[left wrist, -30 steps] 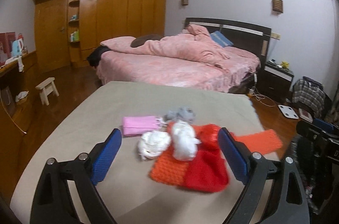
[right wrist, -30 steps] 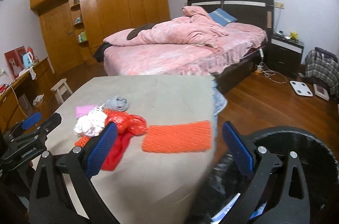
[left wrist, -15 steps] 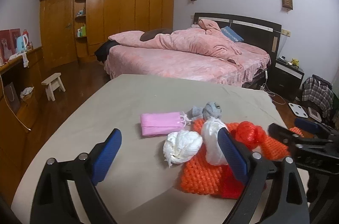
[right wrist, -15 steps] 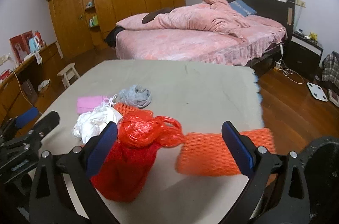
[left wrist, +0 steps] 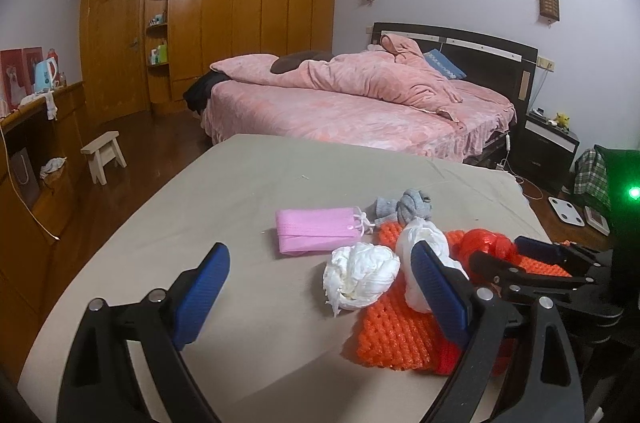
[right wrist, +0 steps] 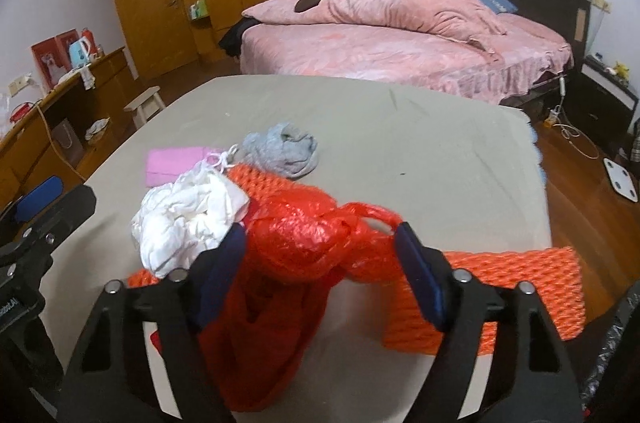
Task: Collect trash
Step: 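Grasp the red plastic bag with the right gripper while the left gripper grasps the white tissue, then lift the red bag and white tissue toward the bin, then open both grippers over the bin to drop the bag and tissue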
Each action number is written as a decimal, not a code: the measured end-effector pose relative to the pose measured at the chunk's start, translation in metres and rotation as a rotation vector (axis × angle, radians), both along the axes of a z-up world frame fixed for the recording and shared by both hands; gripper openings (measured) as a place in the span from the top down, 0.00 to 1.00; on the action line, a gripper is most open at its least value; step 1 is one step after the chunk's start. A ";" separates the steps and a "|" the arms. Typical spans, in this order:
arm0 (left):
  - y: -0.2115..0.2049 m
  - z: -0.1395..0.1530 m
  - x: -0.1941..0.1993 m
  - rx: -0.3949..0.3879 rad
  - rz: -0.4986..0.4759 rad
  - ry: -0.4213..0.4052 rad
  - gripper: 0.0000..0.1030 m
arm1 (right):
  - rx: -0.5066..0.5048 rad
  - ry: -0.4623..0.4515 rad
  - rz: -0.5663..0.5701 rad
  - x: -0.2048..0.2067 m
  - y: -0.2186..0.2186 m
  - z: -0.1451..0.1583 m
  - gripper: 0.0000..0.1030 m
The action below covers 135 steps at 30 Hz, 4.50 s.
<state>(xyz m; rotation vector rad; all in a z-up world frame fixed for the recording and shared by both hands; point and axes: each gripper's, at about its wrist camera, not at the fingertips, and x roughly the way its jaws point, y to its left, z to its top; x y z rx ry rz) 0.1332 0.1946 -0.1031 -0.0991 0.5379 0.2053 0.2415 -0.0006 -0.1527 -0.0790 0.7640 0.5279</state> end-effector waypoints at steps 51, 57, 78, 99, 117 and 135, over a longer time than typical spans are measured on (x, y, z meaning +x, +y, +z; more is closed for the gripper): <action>-0.084 -0.010 0.036 0.029 -0.168 0.039 0.78 | 0.118 -0.112 -0.096 -0.039 -0.074 0.054 0.63; -0.081 0.016 0.017 0.013 -0.161 -0.032 0.78 | 0.133 -0.133 -0.095 -0.050 -0.081 0.064 0.63; -0.123 0.064 -0.031 -0.012 -0.247 -0.100 0.78 | 0.138 -0.176 -0.130 -0.111 -0.136 0.098 0.63; -0.248 0.060 -0.039 -0.062 -0.514 -0.079 0.78 | 0.048 -0.163 -0.378 -0.166 -0.270 0.085 0.63; -0.323 0.034 -0.035 -0.069 -0.672 -0.019 0.78 | 0.026 -0.133 -0.543 -0.178 -0.337 0.063 0.62; -0.290 0.043 -0.039 -0.052 -0.597 -0.061 0.18 | -0.013 -0.131 -0.635 -0.180 -0.344 0.056 0.06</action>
